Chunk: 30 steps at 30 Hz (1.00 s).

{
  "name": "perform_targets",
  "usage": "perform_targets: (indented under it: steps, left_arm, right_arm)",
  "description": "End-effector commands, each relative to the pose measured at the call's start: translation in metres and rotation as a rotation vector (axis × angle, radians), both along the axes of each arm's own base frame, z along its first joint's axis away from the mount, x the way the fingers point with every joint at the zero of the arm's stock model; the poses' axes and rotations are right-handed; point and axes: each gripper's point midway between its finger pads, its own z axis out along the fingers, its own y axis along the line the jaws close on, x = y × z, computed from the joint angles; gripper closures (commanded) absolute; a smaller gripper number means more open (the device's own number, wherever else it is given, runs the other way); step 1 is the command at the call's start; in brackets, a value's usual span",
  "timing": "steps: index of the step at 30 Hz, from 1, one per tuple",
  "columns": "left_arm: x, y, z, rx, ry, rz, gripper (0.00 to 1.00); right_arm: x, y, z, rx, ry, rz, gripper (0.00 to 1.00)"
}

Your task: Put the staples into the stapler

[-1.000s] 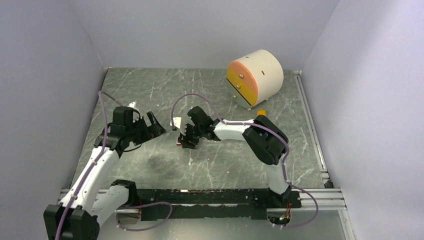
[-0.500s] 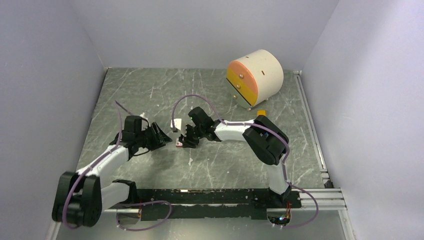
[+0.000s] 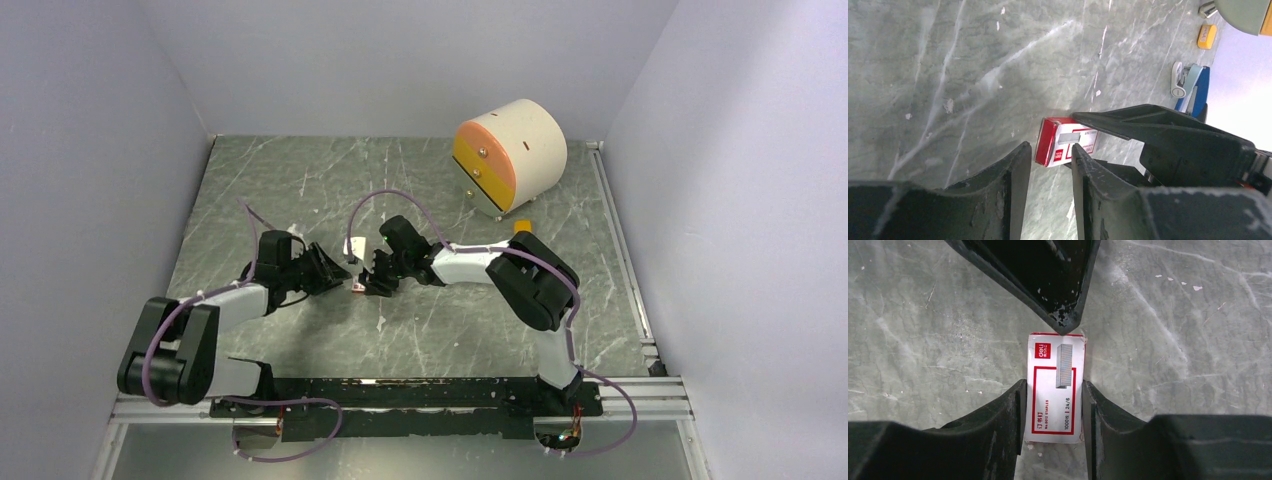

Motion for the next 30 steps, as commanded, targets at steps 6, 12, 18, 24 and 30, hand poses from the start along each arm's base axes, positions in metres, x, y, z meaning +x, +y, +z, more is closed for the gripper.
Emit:
perform_targets:
  steps: [6,12,18,24,30]
  left_arm:
    - [0.009,-0.02,0.003,-0.048,-0.028,-0.062,0.64]
    - [0.007,-0.022,-0.002,-0.043,-0.021,-0.075,0.67]
    - [0.008,-0.023,0.001,-0.045,-0.039,-0.083,0.67]
    - [0.005,-0.03,0.006,-0.093,-0.027,-0.111,0.71]
    - [0.0,-0.032,0.0,-0.106,0.003,-0.119,0.75]
  right_arm:
    - [0.006,-0.008,-0.02,-0.08,0.004,-0.007,0.67]
    - [0.003,-0.007,-0.021,-0.078,0.008,0.022,0.67]
    - [0.0,-0.006,-0.021,-0.076,0.012,0.041,0.67]
    - [-0.003,-0.001,-0.02,-0.062,0.028,0.066,0.67]
    - [0.0,0.006,-0.019,-0.049,0.03,0.072,0.66]
